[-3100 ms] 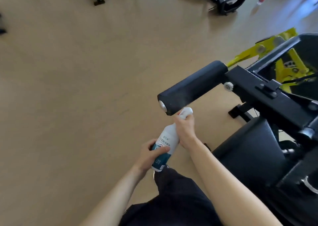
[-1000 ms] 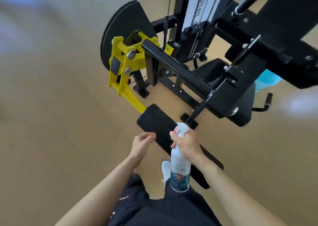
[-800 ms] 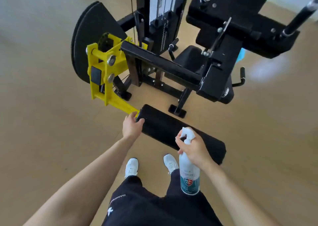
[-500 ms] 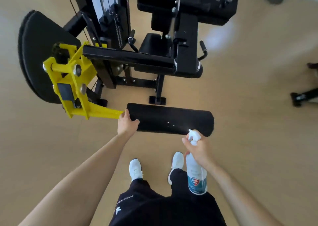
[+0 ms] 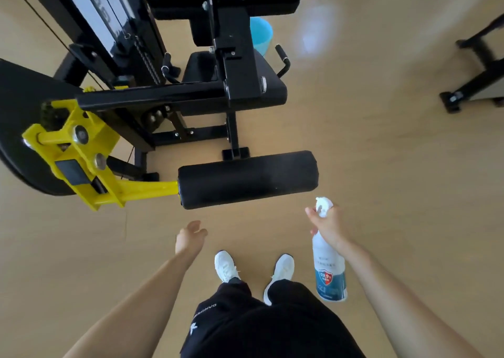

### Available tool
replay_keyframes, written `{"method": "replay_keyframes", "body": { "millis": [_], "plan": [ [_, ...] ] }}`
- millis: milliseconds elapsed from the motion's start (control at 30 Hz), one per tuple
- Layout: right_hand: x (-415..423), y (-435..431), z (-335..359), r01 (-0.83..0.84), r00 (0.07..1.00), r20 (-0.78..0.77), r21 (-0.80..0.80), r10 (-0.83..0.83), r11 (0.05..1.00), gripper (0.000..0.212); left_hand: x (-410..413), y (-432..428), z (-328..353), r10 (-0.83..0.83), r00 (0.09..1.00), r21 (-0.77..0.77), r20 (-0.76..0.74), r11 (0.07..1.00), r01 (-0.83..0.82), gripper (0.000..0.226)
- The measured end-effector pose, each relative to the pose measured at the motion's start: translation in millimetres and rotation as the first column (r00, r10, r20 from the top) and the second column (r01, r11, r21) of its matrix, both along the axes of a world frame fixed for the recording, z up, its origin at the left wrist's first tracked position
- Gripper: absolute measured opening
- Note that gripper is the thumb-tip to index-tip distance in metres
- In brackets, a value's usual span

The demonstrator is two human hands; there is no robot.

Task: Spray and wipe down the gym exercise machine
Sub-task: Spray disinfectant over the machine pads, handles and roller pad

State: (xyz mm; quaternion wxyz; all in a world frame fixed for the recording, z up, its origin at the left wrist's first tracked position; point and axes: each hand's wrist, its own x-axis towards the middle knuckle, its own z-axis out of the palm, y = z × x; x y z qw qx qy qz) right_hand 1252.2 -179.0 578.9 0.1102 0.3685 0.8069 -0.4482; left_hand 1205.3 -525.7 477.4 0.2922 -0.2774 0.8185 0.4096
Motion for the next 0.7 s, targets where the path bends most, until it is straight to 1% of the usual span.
{"method": "replay_keyframes", "body": {
  "millis": [67,167,200,267,333,400,467,533,633,700],
  "plan": [
    [1.8,10.0,-7.8,-0.015,1.000,0.009,0.009,0.015,1.000,0.026,-7.4,7.3,8.8,0.040,0.998,0.038,-0.054,0.999,-0.038,0.049],
    [-0.1,20.9,-23.5,-0.072,0.997,-0.023,-0.035,0.071,0.997,0.026,-19.5,10.6,23.1,0.084,0.986,0.058,-0.141,0.995,-0.077,0.049],
    [-1.0,21.3,-27.6,-0.086,0.996,-0.013,-0.038,0.085,0.996,0.027,-23.9,9.7,26.6,0.097,0.981,0.065,-0.171,0.994,-0.087,0.049],
    [-1.5,17.3,-30.1,-0.085,0.996,0.014,-0.051,0.086,0.995,0.019,-32.7,5.4,31.1,0.125,0.968,0.069,-0.216,0.991,-0.113,0.050],
    [0.3,8.5,-29.2,-0.083,0.994,0.063,-0.050,0.086,0.995,0.018,-39.7,-2.7,30.3,0.116,0.963,0.045,-0.245,0.993,-0.109,0.052],
    [6.4,3.0,-27.5,-0.096,0.991,0.084,-0.062,0.101,0.993,0.020,-45.7,-9.7,25.7,0.058,0.962,0.007,-0.267,0.998,-0.058,0.054],
    [13.4,-2.7,-25.5,-0.087,0.994,0.067,-0.064,0.091,0.994,0.018,-57.6,-17.0,22.5,-0.061,0.961,-0.055,-0.269,0.997,0.048,0.058],
    [21.4,-12.5,-21.8,-0.105,0.992,0.074,-0.029,0.107,0.994,0.019,-71.9,-23.5,21.8,-0.186,0.945,-0.127,-0.269,0.979,0.156,0.063],
    [32.1,-36.9,-14.4,-0.083,0.992,0.091,-0.060,0.088,0.995,0.022,-97.2,-30.1,21.9,-0.376,0.892,-0.213,-0.252,0.920,0.328,0.073],
    [38.0,-57.9,-13.6,-0.095,0.992,0.079,-0.049,0.099,0.994,0.025,-114.5,-34.9,20.5,-0.492,0.844,-0.256,-0.212,0.862,0.438,0.081]
  ]
}}
